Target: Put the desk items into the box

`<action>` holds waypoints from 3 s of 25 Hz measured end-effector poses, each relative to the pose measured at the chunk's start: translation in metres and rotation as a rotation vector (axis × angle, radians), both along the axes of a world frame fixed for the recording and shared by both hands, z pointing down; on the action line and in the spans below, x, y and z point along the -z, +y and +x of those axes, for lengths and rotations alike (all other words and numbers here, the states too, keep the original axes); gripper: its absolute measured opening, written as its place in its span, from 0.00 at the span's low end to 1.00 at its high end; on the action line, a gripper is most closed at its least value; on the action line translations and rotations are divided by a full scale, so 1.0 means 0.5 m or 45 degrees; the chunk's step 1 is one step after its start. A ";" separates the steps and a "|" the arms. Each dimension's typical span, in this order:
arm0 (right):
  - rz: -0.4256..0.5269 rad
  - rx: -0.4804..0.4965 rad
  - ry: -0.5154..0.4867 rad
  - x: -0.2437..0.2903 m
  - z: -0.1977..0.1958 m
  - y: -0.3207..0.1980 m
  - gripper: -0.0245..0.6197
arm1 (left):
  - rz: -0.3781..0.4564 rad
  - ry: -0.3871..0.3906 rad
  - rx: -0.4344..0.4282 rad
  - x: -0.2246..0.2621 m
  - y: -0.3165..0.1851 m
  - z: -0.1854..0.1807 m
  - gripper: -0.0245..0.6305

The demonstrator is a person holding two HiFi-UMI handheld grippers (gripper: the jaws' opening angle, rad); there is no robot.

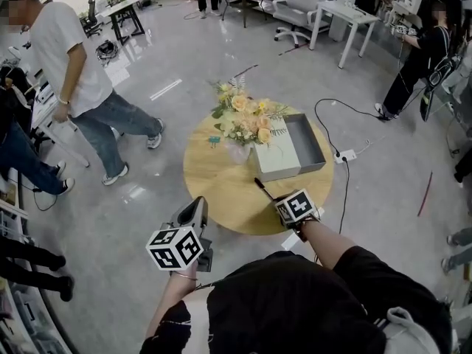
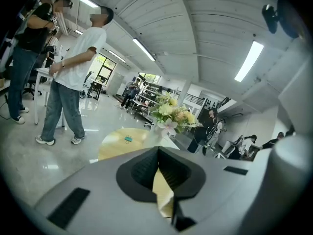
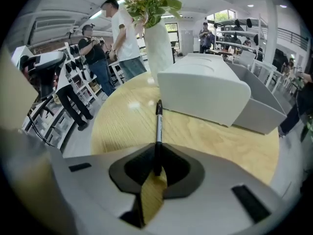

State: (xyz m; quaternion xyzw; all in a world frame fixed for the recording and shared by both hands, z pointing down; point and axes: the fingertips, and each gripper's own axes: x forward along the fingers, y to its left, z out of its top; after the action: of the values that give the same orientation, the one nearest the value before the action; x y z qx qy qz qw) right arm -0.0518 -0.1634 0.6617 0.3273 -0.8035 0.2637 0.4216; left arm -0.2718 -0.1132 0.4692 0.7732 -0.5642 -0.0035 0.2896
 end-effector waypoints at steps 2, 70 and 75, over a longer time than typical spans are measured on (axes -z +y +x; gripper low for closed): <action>-0.006 -0.002 0.009 -0.001 -0.001 0.000 0.12 | -0.002 -0.001 -0.003 0.000 -0.002 0.001 0.05; 0.187 -0.442 -0.504 0.292 0.122 0.002 0.12 | -0.020 0.012 -0.347 -0.020 -0.075 0.260 0.05; 0.195 -0.436 -0.521 0.300 0.145 -0.022 0.11 | -0.012 -0.001 -0.347 -0.013 -0.096 0.287 0.05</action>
State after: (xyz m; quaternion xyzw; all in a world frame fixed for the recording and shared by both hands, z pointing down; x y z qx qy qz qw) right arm 0.0205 -0.1744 0.5117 0.4292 -0.8226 0.3300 0.1739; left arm -0.1283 -0.1614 0.4756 0.8412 -0.4541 0.0387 0.2910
